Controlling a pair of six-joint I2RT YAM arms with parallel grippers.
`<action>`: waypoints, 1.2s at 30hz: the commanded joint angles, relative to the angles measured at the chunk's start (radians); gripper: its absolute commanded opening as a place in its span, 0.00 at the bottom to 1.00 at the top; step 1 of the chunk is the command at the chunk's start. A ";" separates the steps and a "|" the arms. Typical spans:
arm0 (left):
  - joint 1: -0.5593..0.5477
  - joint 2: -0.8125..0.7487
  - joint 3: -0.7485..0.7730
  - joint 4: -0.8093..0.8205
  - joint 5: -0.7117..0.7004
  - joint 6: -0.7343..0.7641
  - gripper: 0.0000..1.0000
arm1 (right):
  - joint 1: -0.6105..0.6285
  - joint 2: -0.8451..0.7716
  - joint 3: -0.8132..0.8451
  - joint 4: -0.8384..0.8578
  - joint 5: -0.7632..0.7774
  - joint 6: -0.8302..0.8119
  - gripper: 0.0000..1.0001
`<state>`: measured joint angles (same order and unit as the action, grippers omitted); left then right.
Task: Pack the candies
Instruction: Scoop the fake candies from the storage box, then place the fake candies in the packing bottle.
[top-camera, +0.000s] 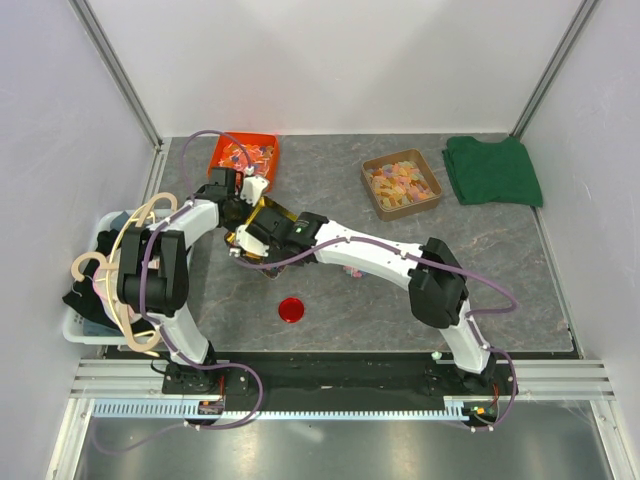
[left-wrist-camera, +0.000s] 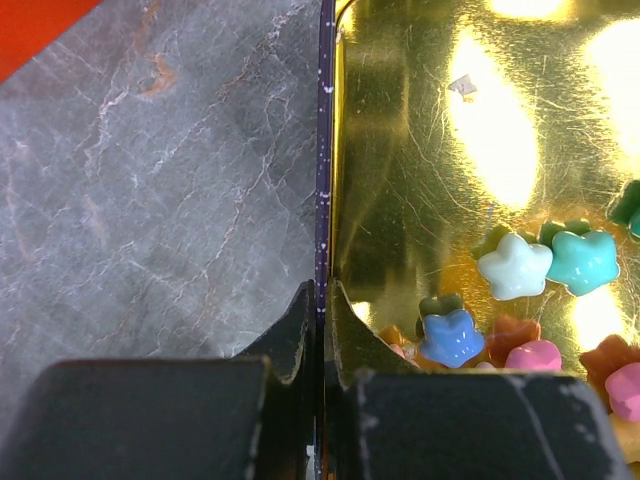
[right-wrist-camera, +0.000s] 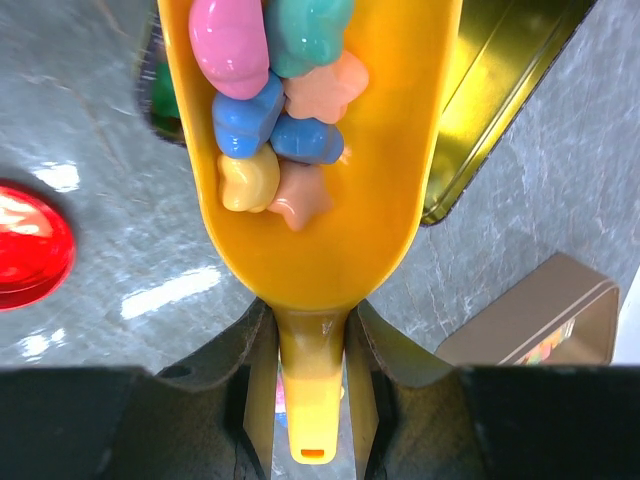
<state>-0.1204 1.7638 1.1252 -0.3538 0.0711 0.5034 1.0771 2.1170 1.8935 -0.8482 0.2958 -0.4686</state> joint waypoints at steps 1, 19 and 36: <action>0.018 0.023 0.028 0.058 -0.010 -0.019 0.02 | 0.021 -0.104 0.061 0.008 -0.050 -0.025 0.00; 0.025 0.023 0.002 0.065 0.074 -0.031 0.02 | -0.019 -0.296 0.013 0.005 0.022 -0.056 0.00; -0.041 -0.056 -0.067 0.021 0.265 0.020 0.02 | -0.304 -0.489 -0.200 -0.110 -0.066 -0.182 0.00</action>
<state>-0.1360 1.7645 1.0687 -0.3408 0.2489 0.4946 0.7940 1.7386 1.7325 -0.9173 0.2768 -0.5919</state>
